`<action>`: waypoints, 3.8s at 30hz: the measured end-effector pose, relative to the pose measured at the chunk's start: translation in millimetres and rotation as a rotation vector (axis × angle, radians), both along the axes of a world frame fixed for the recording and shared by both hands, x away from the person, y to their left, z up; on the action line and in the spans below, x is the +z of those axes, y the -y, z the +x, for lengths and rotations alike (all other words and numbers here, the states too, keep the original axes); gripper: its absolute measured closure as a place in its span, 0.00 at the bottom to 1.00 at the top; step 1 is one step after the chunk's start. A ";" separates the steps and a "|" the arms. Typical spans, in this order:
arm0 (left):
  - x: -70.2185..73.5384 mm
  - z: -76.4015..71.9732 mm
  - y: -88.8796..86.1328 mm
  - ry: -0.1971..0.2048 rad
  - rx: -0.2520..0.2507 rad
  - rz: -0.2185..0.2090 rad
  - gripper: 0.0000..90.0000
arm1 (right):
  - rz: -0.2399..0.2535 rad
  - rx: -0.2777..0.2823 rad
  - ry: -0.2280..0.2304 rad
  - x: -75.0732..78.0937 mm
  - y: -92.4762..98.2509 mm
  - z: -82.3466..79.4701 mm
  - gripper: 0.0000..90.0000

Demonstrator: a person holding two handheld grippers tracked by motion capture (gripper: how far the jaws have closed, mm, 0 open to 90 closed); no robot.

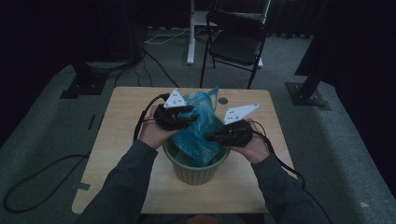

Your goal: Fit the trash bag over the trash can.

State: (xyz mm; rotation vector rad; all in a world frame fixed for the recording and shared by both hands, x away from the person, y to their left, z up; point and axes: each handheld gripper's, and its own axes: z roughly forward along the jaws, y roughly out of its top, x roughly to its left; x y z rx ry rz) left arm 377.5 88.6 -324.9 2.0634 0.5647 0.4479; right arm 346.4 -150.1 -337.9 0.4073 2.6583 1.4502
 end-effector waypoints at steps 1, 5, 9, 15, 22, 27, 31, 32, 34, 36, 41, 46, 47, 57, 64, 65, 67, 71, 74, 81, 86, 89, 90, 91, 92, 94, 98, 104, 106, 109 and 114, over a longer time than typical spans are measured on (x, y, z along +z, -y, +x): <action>-0.2 0.9 0.1 -0.008 -0.009 -0.011 0.63 | 0.000 0.002 0.005 0.0 -0.3 -0.3 1.00; -2.0 3.5 2.2 -0.042 -0.033 -0.025 0.53 | -0.007 0.018 0.022 0.1 -2.0 -1.8 1.00; -3.4 7.6 4.3 -0.085 -0.050 -0.049 0.50 | -0.018 0.040 0.040 0.3 -5.3 -4.3 1.00; -6.7 14.1 9.9 -0.149 -0.076 -0.066 0.61 | -0.046 0.066 0.066 -0.3 -11.2 -7.2 1.00; -9.3 10.4 9.7 -0.122 -0.059 0.004 1.00 | -0.067 0.066 0.072 -0.4 -10.9 -9.3 0.99; -7.2 9.0 1.7 -0.082 0.005 0.023 1.00 | -0.066 0.067 0.078 0.0 -8.4 -10.3 0.98; -4.5 11.2 -7.8 -0.035 0.090 0.047 0.87 | -0.079 0.075 0.082 -0.8 -9.1 -13.0 0.98; -4.0 11.6 -10.1 -0.024 0.109 0.052 0.81 | -0.080 0.077 0.084 -0.9 -9.1 -13.2 0.98; -2.7 12.9 -14.4 -0.009 0.131 0.053 0.72 | -0.078 0.077 0.083 -0.8 -8.9 -12.9 0.98; -1.4 13.6 -17.0 0.009 0.150 0.053 0.65 | -0.077 0.077 0.081 -0.9 -8.8 -12.3 0.98; -1.2 16.9 -16.3 0.014 0.168 0.073 0.53 | -0.077 0.078 0.079 -1.5 -9.4 -11.9 0.98; -4.9 22.0 -15.8 -0.006 0.190 0.092 0.56 | -0.078 0.080 0.082 -1.3 -9.0 -11.9 0.99; -5.7 22.9 -15.8 -0.013 0.198 0.092 0.59 | -0.078 0.080 0.082 -1.3 -8.8 -12.0 0.99; -11.1 18.0 -21.4 -0.041 0.187 0.063 0.99 | -0.078 0.067 0.074 -4.0 -3.2 -9.6 0.98; -9.9 3.1 -28.5 -0.006 0.158 0.049 1.00 | -0.049 0.032 0.067 -0.4 13.7 -5.8 0.85; -9.9 1.1 -29.4 -0.002 0.158 0.050 1.00 | -0.036 0.024 0.068 2.0 17.2 -5.2 0.83; -10.5 -2.0 -31.5 0.002 0.154 0.049 1.00 | -0.012 0.003 0.072 7.9 24.3 -3.8 0.79; -13.6 -7.0 -35.2 0.003 0.148 0.041 1.00 | 0.049 -0.047 0.079 20.9 39.5 2.7 0.77; -15.3 -11.6 -36.8 0.012 0.140 0.039 1.00 | 0.089 -0.078 0.067 27.2 48.2 8.9 0.76; -17.8 -21.7 -33.5 0.029 0.105 0.033 1.00 | 0.102 -0.198 0.063 33.1 52.0 26.1 0.74; -21.5 -27.1 -32.0 0.034 0.088 0.047 1.00 | 0.029 -0.321 0.052 23.4 42.5 51.2 0.81; -23.0 -28.2 -33.4 0.030 0.086 0.044 1.00 | -0.019 -0.377 0.006 10.9 34.4 72.0 0.84; -23.7 -28.1 -34.1 0.028 0.084 0.042 1.00 | -0.027 -0.379 -0.013 7.4 31.0 77.1 0.84; -23.9 -28.1 -34.6 0.027 0.086 0.046 1.00 | -0.038 -0.371 -0.030 3.1 25.1 82.6 0.84; -24.2 -28.0 -34.8 0.026 0.088 0.044 1.00 | -0.046 -0.367 -0.038 1.7 21.7 84.3 0.84; -24.9 -27.5 -35.6 0.024 0.093 0.041 1.00 | -0.054 -0.347 -0.046 -0.3 15.6 87.1 0.79; -25.6 -26.4 -35.6 0.022 0.094 0.043 1.00 | -0.038 -0.279 -0.070 -1.3 3.2 90.6 0.68; -26.4 -25.6 -33.3 0.023 0.092 0.046 1.00 | -0.080 -0.259 -0.100 -3.7 -12.1 98.6 0.56; -26.4 -25.2 -32.9 0.024 0.093 0.048 1.00 | -0.102 -0.259 -0.103 -5.1 -17.3 101.7 0.55; -26.5 -25.1 -32.9 0.025 0.092 0.049 1.00 | -0.130 -0.254 -0.105 -7.2 -22.2 103.3 0.57; -27.0 -27.0 -35.9 0.031 0.097 0.056 1.00 | -0.175 -0.285 -0.080 -11.6 -27.7 105.3 0.86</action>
